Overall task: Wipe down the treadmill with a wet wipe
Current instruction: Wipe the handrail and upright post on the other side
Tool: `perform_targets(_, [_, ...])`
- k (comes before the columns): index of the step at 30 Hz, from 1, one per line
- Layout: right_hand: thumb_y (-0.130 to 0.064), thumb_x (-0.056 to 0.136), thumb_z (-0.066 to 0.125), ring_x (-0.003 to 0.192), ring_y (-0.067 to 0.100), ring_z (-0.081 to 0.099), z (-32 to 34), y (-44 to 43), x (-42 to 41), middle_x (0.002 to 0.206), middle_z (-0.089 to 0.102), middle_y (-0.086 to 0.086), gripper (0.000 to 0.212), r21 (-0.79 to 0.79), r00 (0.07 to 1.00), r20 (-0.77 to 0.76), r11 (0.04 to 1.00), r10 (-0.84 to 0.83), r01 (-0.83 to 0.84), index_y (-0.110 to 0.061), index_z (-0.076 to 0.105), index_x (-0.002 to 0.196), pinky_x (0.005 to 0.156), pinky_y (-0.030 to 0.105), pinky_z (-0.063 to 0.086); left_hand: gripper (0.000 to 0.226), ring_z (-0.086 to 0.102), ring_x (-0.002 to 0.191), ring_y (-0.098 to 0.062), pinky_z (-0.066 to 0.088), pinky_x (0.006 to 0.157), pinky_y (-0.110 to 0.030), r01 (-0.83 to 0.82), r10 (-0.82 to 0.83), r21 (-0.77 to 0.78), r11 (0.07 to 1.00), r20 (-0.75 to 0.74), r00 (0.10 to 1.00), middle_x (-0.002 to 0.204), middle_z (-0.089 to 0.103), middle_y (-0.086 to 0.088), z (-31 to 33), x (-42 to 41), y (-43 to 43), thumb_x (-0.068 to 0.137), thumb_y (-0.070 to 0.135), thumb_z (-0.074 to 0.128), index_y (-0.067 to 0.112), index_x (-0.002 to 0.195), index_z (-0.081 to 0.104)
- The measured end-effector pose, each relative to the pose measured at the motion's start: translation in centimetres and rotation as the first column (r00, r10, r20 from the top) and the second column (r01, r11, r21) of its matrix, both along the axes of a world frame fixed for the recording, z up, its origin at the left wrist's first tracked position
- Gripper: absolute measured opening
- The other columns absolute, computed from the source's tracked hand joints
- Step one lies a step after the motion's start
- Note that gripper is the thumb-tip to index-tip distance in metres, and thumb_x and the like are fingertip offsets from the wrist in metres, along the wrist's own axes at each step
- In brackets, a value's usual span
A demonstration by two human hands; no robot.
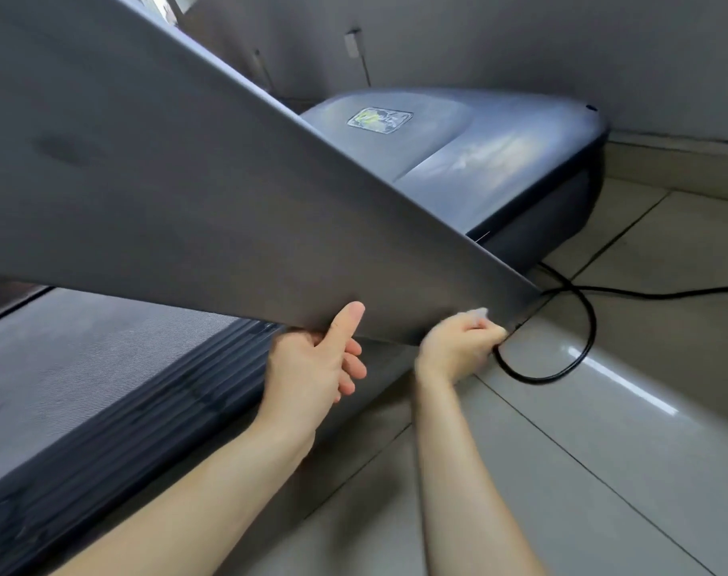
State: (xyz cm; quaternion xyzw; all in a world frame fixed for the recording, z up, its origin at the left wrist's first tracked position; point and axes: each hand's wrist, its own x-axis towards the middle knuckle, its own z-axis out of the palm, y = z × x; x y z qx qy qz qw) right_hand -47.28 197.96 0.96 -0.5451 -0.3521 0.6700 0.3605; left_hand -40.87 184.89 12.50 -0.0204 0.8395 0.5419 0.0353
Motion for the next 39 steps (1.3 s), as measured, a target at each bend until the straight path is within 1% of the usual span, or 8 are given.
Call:
perform_targets(6, [-0.011, 0.091, 0.041, 0.067, 0.026, 0.058, 4.2, -3.8, 2.1, 0.077, 0.058, 0.002, 0.011, 0.634, 0.967, -0.14, 0.77, 0.214, -0.078, -0.019, 0.041, 0.098, 0.061, 0.032, 0.044, 0.057, 0.056, 0.048, -0.011, 0.044, 0.051, -0.024, 0.032, -0.033, -0.022, 0.999, -0.038, 0.999, 0.059, 0.067, -0.006, -0.2, -0.3, -0.2, 0.09, 0.058, 0.062, 0.004, 0.076, 0.07])
perform_targets(10, [-0.012, 0.105, 0.041, 0.067, 0.01, 0.052, -1.5, 1.2, 1.1, 0.078, 0.052, -0.006, 0.006, 0.136, 0.993, -0.08, 0.988, 0.087, -0.075, -0.011, 0.044, 0.1, 0.059, 0.021, 0.038, 0.058, 0.053, 0.045, -0.013, 0.04, 0.043, -0.02, 0.027, -0.028, -0.011, 1.0, -0.052, 0.998, 0.056, 0.065, -0.007, -0.6, -0.5, 0.0, 0.091, 0.057, 0.064, 0.002, 0.073, 0.067])
perform_targets(15, [-0.02, 0.109, 0.037, 0.063, 0.02, 0.046, -5.7, 6.9, -0.1, 0.081, 0.051, 0.002, 0.023, -0.298, 0.984, -0.052, 0.937, 0.172, -0.18, -0.022, 0.038, 0.086, 0.041, 0.015, 0.034, 0.059, 0.054, 0.045, -0.013, 0.04, 0.042, -0.02, 0.043, -0.043, -0.006, 0.999, -0.01, 0.999, 0.057, 0.064, -0.007, -0.4, -0.6, 0.2, 0.089, 0.059, 0.064, 0.001, 0.074, 0.067])
perform_targets(19, [-0.026, 0.109, 0.034, 0.094, 0.021, 0.053, -4.4, 9.9, -1.6, 0.122, 0.059, 0.0, 0.015, -0.186, 0.994, 0.034, 0.978, 0.105, -0.097, -0.019, 0.045, 0.102, 0.059, 0.023, 0.035, 0.058, 0.054, 0.045, -0.014, 0.042, 0.042, -0.021, 0.051, -0.051, 0.024, 0.998, 0.021, 0.998, 0.056, 0.063, -0.007, -0.4, -0.5, 0.4, 0.089, 0.056, 0.064, 0.0, 0.075, 0.067])
perform_targets(22, [-0.017, 0.106, 0.036, 0.097, 0.022, 0.057, -0.5, 9.8, -2.8, 0.112, 0.062, 0.001, 0.019, 0.107, 1.0, -0.015, 0.994, 0.016, -0.014, -0.009, 0.051, 0.113, 0.072, 0.025, 0.036, 0.056, 0.056, 0.046, -0.016, 0.044, 0.043, -0.023, 0.047, -0.048, 0.023, 0.999, 0.024, 0.999, 0.057, 0.064, -0.008, -0.5, -0.8, 0.1, 0.092, 0.053, 0.064, -0.001, 0.077, 0.067])
perform_targets(28, [-0.002, 0.093, 0.046, 0.07, 0.006, 0.052, 4.8, 4.5, -1.4, 0.083, 0.06, -0.011, 0.014, 0.595, 0.981, -0.195, 0.797, 0.017, 0.104, -0.011, 0.055, 0.098, 0.065, 0.014, 0.038, 0.062, 0.059, 0.048, -0.018, 0.045, 0.046, -0.025, 0.041, -0.041, 0.002, 0.999, -0.01, 0.999, 0.058, 0.066, -0.01, -0.8, -0.8, 0.3, 0.085, 0.062, 0.062, 0.001, 0.075, 0.067])
perform_targets(33, [-0.007, 0.103, 0.039, 0.11, 0.02, 0.061, -2.0, 10.7, -1.5, 0.116, 0.065, 0.003, 0.018, 0.22, 0.994, -0.094, 0.975, 0.056, -0.034, -0.013, 0.054, 0.112, 0.067, 0.003, 0.035, 0.063, 0.059, 0.048, -0.018, 0.046, 0.046, -0.026, 0.072, -0.072, -0.013, 0.997, 0.017, 0.997, 0.059, 0.066, -0.009, -0.7, -0.8, 0.3, 0.084, 0.063, 0.062, 0.0, 0.076, 0.067])
perform_targets(39, [-0.012, 0.103, 0.034, 0.111, 0.031, 0.062, -4.6, 5.6, -1.0, 0.131, 0.064, 0.014, 0.016, 0.049, 0.997, 0.04, 0.996, 0.068, -0.07, -0.012, 0.048, 0.11, 0.087, 0.038, 0.049, 0.06, 0.059, 0.05, -0.019, 0.042, 0.043, -0.022, 0.11, -0.107, -0.041, 0.993, 0.064, 0.992, 0.059, 0.065, -0.008, -0.2, -1.2, 0.1, 0.091, 0.06, 0.062, 0.002, 0.079, 0.067])
